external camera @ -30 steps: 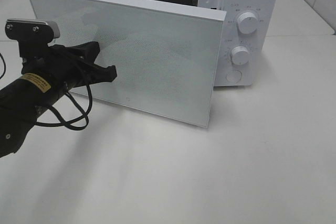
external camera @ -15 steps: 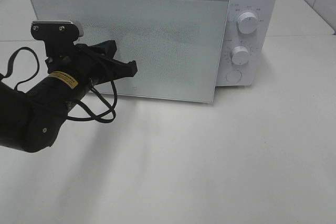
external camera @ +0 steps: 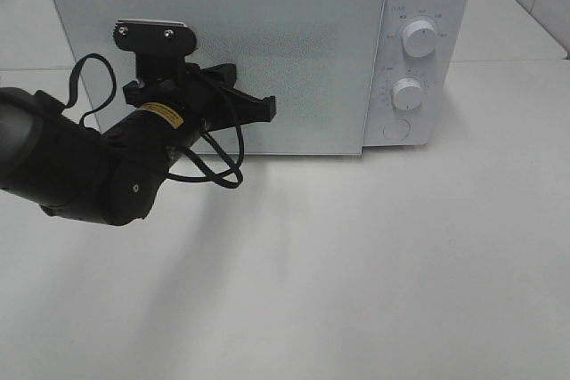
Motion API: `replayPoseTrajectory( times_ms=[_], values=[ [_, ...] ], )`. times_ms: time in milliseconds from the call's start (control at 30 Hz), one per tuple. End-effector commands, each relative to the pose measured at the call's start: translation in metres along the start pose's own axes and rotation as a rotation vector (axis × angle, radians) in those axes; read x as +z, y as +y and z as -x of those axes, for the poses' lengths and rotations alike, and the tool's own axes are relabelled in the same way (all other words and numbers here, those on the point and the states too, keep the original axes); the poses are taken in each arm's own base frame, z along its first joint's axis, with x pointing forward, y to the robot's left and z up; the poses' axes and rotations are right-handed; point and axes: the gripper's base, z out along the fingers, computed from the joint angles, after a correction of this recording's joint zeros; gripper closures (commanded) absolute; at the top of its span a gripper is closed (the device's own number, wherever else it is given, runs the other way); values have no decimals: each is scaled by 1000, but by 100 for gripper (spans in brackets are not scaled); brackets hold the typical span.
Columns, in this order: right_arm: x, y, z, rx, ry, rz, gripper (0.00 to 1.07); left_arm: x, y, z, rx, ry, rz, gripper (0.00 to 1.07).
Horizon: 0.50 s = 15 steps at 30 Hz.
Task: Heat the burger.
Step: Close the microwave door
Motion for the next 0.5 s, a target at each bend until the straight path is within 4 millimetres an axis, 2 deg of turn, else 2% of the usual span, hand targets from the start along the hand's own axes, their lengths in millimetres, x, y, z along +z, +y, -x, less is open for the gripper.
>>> replayPoseTrajectory(
  times_ms=[33, 367, 500],
  values=[
    [-2, 0, -1, 0, -30, -3, 9, 13, 3, 17, -39, -72, 40, 107],
    [-2, 0, -1, 0, -30, -3, 9, 18, 3, 18, 10, -70, 57, 107],
    [-2, 0, -1, 1, -30, -3, 9, 29, 0, 15, -2, -72, 65, 107]
  ],
)
